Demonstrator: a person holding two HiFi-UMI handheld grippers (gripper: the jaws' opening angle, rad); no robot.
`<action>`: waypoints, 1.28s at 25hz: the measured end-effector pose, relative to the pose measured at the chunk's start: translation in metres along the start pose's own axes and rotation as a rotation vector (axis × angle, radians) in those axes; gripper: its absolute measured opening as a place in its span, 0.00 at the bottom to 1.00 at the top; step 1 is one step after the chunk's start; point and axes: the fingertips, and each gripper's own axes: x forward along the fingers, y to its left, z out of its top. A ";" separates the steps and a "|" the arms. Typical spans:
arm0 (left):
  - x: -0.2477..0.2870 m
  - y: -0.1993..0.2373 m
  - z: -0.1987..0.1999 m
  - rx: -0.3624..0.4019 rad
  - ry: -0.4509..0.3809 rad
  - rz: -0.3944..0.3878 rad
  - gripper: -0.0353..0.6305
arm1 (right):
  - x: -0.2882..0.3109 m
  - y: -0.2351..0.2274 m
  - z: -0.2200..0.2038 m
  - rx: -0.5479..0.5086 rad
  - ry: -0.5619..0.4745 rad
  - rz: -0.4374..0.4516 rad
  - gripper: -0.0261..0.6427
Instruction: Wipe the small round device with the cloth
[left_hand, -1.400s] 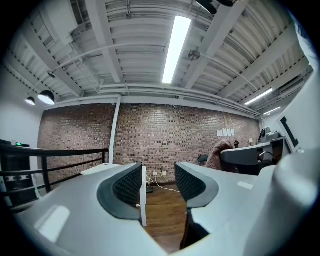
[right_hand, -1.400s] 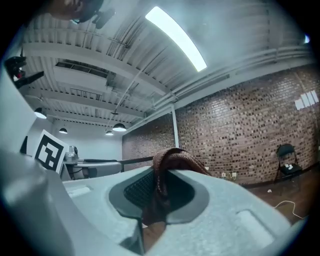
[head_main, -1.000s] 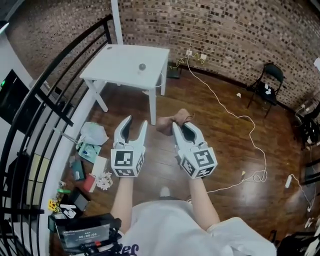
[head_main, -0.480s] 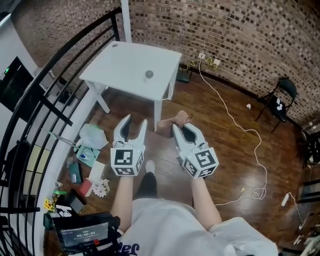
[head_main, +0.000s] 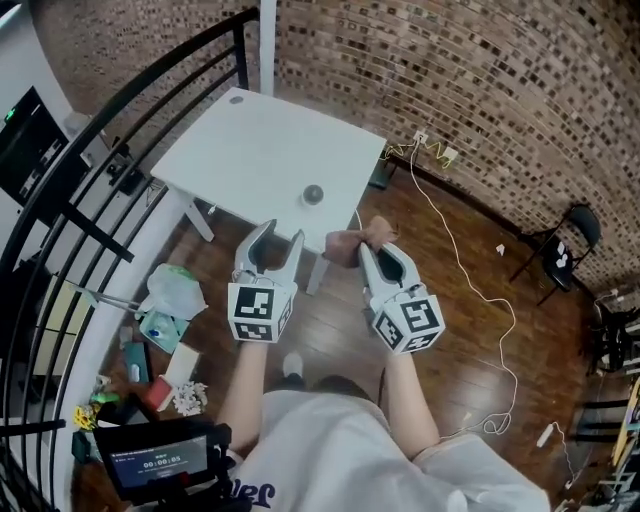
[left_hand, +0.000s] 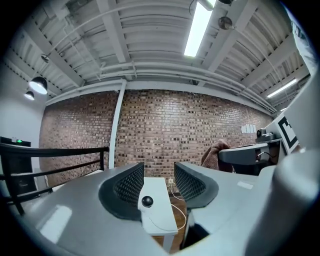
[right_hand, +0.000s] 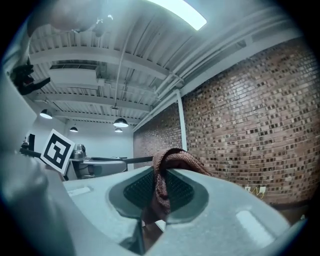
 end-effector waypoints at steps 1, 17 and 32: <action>0.011 0.007 -0.005 -0.005 0.012 -0.002 0.36 | 0.012 -0.005 -0.003 0.003 0.006 0.000 0.11; 0.208 0.037 -0.112 -0.101 0.244 0.140 0.34 | 0.182 -0.181 -0.036 0.064 0.084 0.126 0.11; 0.260 0.059 -0.212 -0.174 0.499 0.340 0.39 | 0.328 -0.203 -0.086 0.078 0.263 0.506 0.11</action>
